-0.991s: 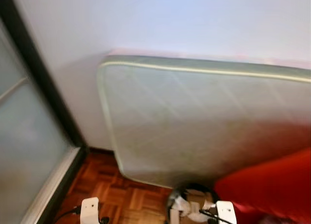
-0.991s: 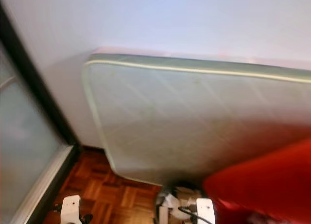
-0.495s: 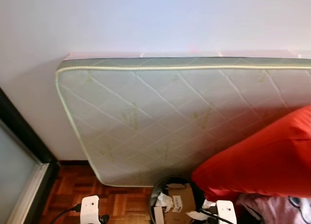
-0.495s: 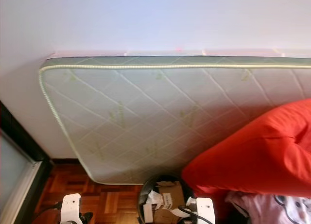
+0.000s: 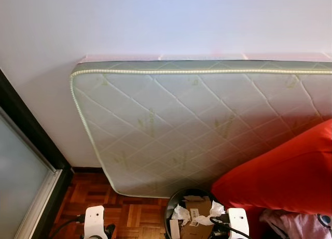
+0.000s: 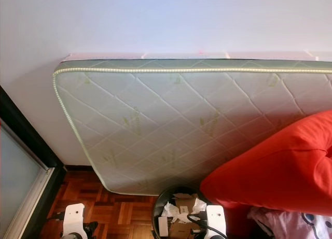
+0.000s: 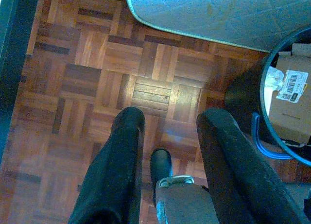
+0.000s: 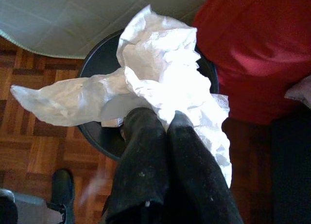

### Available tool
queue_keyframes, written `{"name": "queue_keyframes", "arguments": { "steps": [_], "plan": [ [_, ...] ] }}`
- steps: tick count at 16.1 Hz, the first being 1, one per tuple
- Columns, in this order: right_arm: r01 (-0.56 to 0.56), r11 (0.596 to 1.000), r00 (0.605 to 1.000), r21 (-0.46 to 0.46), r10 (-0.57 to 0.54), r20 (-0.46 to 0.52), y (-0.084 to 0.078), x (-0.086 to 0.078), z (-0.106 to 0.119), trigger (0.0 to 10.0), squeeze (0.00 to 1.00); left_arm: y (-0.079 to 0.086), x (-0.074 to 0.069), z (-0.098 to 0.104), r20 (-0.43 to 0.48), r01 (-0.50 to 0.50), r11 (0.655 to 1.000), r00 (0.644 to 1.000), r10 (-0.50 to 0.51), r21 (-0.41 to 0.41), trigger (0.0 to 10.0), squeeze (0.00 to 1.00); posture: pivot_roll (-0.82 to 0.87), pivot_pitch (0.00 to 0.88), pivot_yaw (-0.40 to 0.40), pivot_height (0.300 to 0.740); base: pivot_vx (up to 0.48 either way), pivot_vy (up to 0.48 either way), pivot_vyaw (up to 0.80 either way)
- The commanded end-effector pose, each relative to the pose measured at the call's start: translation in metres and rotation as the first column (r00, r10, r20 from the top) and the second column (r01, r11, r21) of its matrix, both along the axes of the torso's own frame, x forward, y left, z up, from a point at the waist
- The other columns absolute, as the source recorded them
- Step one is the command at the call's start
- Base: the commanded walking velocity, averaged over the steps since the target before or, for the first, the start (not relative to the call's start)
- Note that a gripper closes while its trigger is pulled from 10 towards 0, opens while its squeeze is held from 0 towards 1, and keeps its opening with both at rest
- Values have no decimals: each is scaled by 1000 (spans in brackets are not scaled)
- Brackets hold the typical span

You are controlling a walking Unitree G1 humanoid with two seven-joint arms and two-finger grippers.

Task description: Clean up the room

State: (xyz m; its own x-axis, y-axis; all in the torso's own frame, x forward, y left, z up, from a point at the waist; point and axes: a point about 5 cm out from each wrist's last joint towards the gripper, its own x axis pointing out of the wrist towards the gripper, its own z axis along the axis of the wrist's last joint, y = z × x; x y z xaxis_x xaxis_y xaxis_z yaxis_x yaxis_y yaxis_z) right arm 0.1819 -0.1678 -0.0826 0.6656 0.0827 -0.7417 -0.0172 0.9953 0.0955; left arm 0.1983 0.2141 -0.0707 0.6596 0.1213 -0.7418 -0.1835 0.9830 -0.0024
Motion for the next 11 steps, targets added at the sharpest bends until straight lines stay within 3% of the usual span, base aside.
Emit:
{"name": "queue_keyframes", "arguments": {
  "steps": [1,2,3,5,6,11],
  "plan": [
    [22,1000,999,12,-22,27,3,8,4,10000,0,6,23,15,79,22,999,997,-24,27,10000,0,-28,0,35,740,0,0,0],
    [47,998,996,34,-50,77,6,18,10,10000,0,10,64,47,217,45,998,975,-54,46,10000,0,-13,0,51,740,0,0,0],
    [46,998,995,31,-48,90,6,21,12,10000,0,10,68,49,223,51,997,973,-61,49,10000,0,-10,0,51,740,0,0,0],
    [37,995,975,91,-56,213,18,61,37,10000,0,10,76,56,248,29,999,968,-39,44,10000,0,-6,0,50,740,0,0,0],
    [-6,998,974,55,-7,228,20,69,42,10000,0,7,79,57,248,30,999,968,-38,37,10000,0,-10,0,34,740,0,0,0],
    [62,997,961,34,-69,268,2,78,50,10000,0,-12,90,62,259,56,998,964,-56,8,10000,0,-46,0,5,740,0,0,0]
  ]
}}
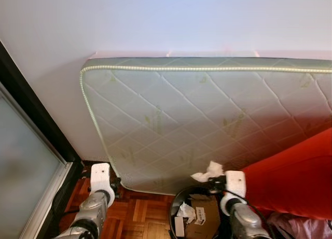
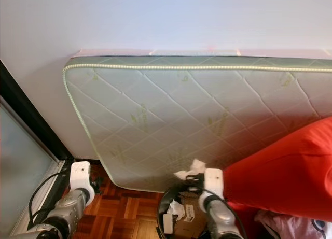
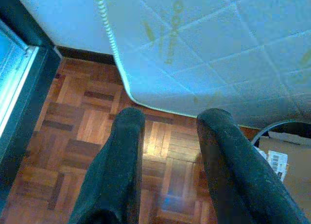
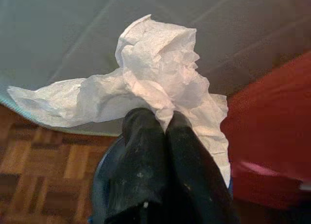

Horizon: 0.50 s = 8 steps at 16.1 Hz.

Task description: Clean up the room

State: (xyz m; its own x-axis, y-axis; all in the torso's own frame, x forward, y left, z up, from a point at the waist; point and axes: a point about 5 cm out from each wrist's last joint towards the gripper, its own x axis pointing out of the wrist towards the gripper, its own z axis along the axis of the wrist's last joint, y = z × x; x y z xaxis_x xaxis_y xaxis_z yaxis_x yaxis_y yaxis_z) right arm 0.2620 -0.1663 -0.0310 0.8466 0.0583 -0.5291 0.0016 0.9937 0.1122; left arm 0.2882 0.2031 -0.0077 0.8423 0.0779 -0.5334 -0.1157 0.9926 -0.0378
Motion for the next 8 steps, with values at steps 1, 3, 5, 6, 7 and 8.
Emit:
{"name": "queue_keyframes", "arguments": {
  "steps": [1,3,5,6,7,8],
  "plan": [
    [22,1000,1000,9,-22,-4,-2,-2,-2,10000,0,-2,1,0,-11,-3,1000,1000,3,-7,10000,0,-45,0,3,740,0,0,0],
    [37,999,999,4,-37,-15,-8,-8,-5,10000,0,0,-22,-19,-62,-12,1000,998,11,-13,10000,0,-4,0,-11,740,0,0,0],
    [74,997,994,-11,-75,-74,-18,-21,-15,10000,0,3,-38,-30,-95,1,1000,995,-1,-2,10000,0,40,0,-19,740,0,0,0],
    [81,996,992,-31,-83,-96,-21,-24,-17,10000,0,7,-42,-33,-104,-15,1000,994,15,-1,10000,0,37,0,-14,740,0,0,0],
    [90,995,989,-40,-94,-116,-21,-25,-18,10000,0,11,-46,-34,-105,-25,1000,994,25,0,10000,0,19,0,-5,740,0,0,0],
    [94,995,987,-44,-98,-125,-21,-24,-18,10000,0,11,-45,-33,-96,-10,1000,995,10,7,10000,0,7,0,1,740,0,0,0]
  ]
}}
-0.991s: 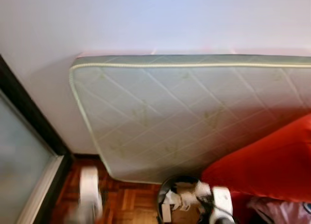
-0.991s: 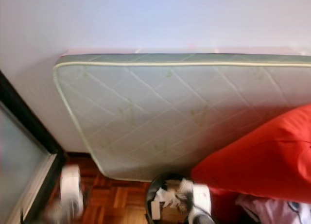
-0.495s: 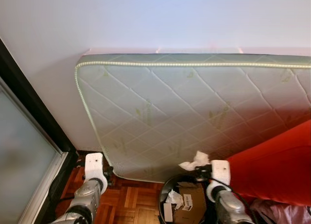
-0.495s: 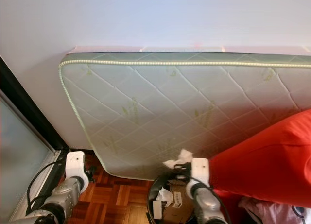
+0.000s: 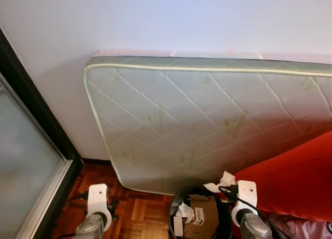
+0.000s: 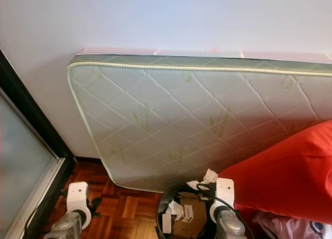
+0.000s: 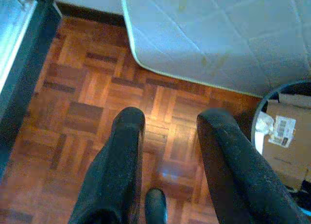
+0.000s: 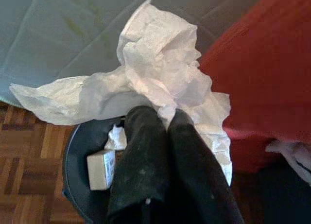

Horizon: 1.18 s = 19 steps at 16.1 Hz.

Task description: Clean up the room

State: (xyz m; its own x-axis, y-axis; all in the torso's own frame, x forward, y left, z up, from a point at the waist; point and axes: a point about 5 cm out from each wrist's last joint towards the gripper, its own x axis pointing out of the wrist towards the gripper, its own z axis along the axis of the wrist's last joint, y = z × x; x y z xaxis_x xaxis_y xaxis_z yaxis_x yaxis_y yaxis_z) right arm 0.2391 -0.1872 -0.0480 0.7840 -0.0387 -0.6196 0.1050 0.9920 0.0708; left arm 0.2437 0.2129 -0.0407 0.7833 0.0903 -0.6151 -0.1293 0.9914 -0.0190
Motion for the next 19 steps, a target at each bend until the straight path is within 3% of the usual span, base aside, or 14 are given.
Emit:
{"name": "queue_keyframes", "arguments": {
  "steps": [1,5,8,12,15,19],
  "plan": [
    [8,1000,1000,8,-8,-17,1,-2,-2,10000,0,0,-1,0,8,15,1000,1000,-15,6,10000,0,13,0,-8,740,0,0,0],
    [-57,998,998,30,58,-40,9,-14,-10,10000,0,-3,-2,0,47,-20,1000,999,20,-8,10000,0,83,23,-49,716,0,0,0],
    [-76,996,997,35,76,-8,16,-7,-6,10000,0,-3,-5,0,73,-29,1000,997,29,-10,10000,0,82,92,-51,681,0,0,0],
    [-63,997,994,39,60,88,14,4,5,10000,0,-12,3,5,112,4,1000,994,-2,-19,10000,0,48,112,-41,671,0,0,0],
    [-99,994,991,42,95,98,19,5,6,10000,0,-12,16,17,176,8,1000,984,-5,-18,10000,0,61,144,-51,671,0,0,0],
    [-114,993,990,44,109,94,23,10,8,10000,0,-13,21,22,211,5,1000,977,0,-24,10000,0,50,154,-44,666,0,0,0]
  ]
}}
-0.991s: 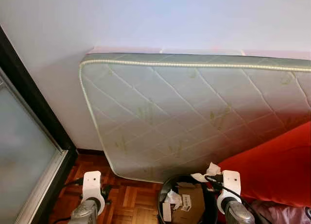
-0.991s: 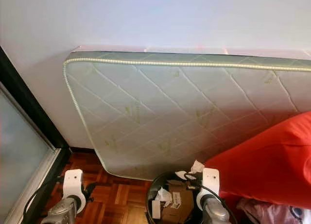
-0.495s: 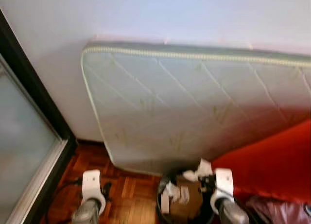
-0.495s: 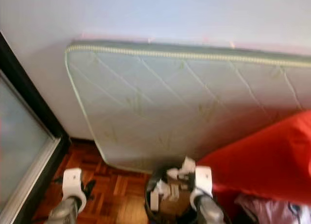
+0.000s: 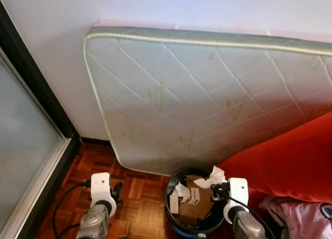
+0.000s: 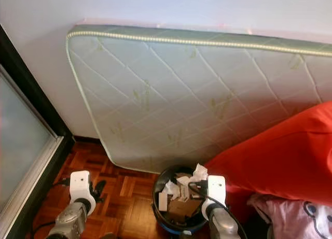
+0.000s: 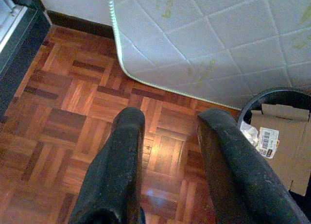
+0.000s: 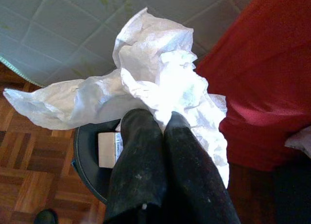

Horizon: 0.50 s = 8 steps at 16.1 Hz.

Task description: Clean up the room

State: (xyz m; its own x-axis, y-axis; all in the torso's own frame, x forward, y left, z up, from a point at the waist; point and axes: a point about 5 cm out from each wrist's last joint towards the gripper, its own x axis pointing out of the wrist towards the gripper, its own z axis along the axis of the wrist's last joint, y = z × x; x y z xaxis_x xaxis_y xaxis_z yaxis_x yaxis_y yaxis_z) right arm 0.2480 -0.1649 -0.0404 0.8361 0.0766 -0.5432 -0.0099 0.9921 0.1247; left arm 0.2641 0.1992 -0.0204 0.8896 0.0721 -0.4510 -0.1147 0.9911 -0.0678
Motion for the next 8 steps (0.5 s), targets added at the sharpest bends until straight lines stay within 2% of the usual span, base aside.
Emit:
{"name": "queue_keyframes", "arguments": {
  "steps": [1,5,8],
  "plan": [
    [-7,1000,1000,1,7,11,2,2,2,10000,0,0,2,3,20,1,1000,1000,-1,0,10000,0,46,152,-45,656,0,0,0],
    [-9,1000,999,0,9,33,-1,1,2,10000,0,-3,12,12,71,5,1000,997,-5,0,10000,0,51,126,-58,651,0,0,0],
    [-12,1000,999,-5,12,52,-2,6,7,10000,0,-8,17,16,96,22,1000,995,-21,-5,10000,0,42,107,-57,651,0,0,0]
  ]
}}
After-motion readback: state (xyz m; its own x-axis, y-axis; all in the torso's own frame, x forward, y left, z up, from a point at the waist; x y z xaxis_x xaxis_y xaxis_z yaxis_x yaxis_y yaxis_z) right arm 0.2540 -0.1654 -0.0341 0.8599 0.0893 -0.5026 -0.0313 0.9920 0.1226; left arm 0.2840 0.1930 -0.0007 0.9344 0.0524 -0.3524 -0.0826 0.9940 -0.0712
